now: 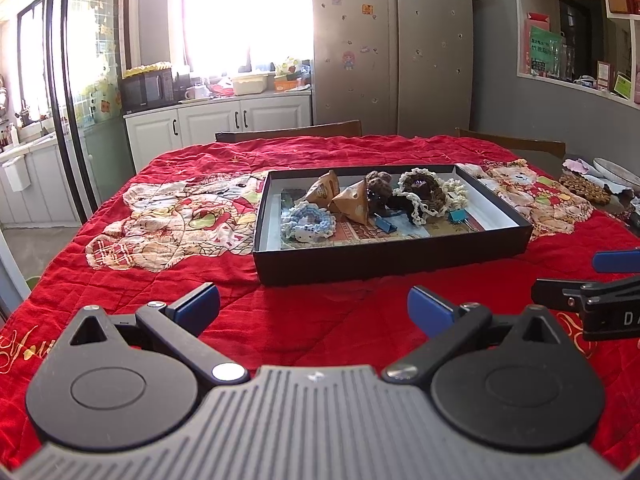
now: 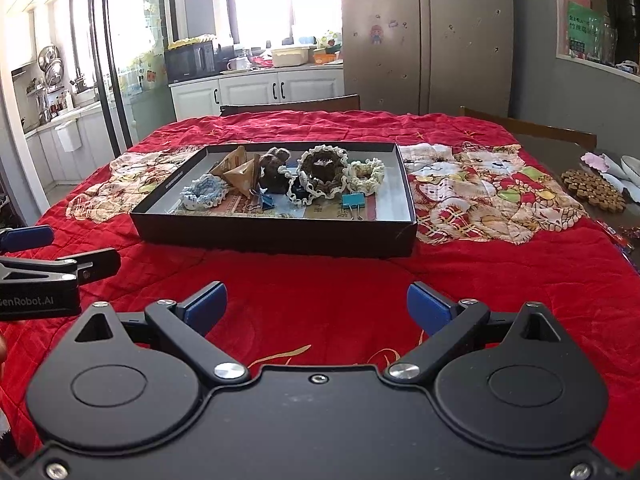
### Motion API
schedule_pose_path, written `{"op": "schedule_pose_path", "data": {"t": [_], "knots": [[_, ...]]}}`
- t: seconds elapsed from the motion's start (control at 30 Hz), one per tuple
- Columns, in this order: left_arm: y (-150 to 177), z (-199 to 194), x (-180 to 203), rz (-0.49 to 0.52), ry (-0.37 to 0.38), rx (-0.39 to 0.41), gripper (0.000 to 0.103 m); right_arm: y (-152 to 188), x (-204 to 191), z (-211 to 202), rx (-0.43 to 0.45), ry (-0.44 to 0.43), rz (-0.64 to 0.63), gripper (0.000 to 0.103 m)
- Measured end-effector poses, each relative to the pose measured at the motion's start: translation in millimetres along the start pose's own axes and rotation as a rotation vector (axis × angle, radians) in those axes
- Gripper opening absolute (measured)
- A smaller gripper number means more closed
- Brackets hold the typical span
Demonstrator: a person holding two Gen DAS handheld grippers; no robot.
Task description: Organize objects
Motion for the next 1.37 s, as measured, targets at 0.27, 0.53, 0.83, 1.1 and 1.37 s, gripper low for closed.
{"op": "schedule_pose_path", "data": {"t": [0.27,0.53,0.83,1.1,1.37], "knots": [[-0.4,-0.3,3.1,0.0,0.015,-0.001,0.103,2.9,-1.1,2.1,-0.009,-0.005,0.002,0.097],[-1.2,-0.9,2.0,-0.014,0.015,0.003,0.103,3.9,-1.4,4.1,-0.014,-0.009,0.003,0.097],[1.1,1.4,5.7,-0.013,0.039,-0.016,0.103,5.4,-2.0,4.9,-0.019,-0.01,0.003,0.097],[0.6,-0.5,8.4,-0.007,0.053,-0.008,0.103,6.6,-2.8,6.6,-0.025,-0.016,0.002,0.097],[1.5,-0.5,10.8,-0.001,0.061,-0.012,0.103,8.2,-4.2,7.9,-0.028,-0.017,0.0,0.097]]}}
Point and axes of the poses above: each gripper's, at about its wrist camera, not at the fingertips, and z roughly the way its jaws point, x to its right, y to its underside, the point moved 10 cm from there along z, roughly the way its jaws point
